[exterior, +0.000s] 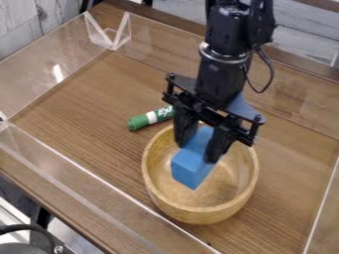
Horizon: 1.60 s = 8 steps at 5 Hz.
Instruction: Remove the blue block from inside the brown bowl and put it on the table
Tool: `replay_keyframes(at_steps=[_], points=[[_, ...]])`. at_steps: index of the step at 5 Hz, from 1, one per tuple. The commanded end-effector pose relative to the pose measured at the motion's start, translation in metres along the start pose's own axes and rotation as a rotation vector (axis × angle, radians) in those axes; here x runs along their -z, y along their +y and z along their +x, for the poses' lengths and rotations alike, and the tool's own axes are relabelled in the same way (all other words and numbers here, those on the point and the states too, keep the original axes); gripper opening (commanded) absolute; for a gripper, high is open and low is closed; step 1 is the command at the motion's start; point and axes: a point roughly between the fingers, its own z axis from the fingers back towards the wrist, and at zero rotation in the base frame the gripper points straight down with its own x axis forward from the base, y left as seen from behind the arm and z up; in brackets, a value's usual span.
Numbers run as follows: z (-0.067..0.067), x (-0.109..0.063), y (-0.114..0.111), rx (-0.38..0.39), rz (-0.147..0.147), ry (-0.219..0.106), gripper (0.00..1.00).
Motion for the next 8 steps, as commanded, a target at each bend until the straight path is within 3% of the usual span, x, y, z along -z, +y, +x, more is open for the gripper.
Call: replay_keyframes(at_steps=[1, 8], points=[[0.006, -0.024, 0.001, 0.000, -0.018, -0.091, 0.00], [0.002, -0.038, 0.003, 0.055, -0.034, -0.131, 0.00]])
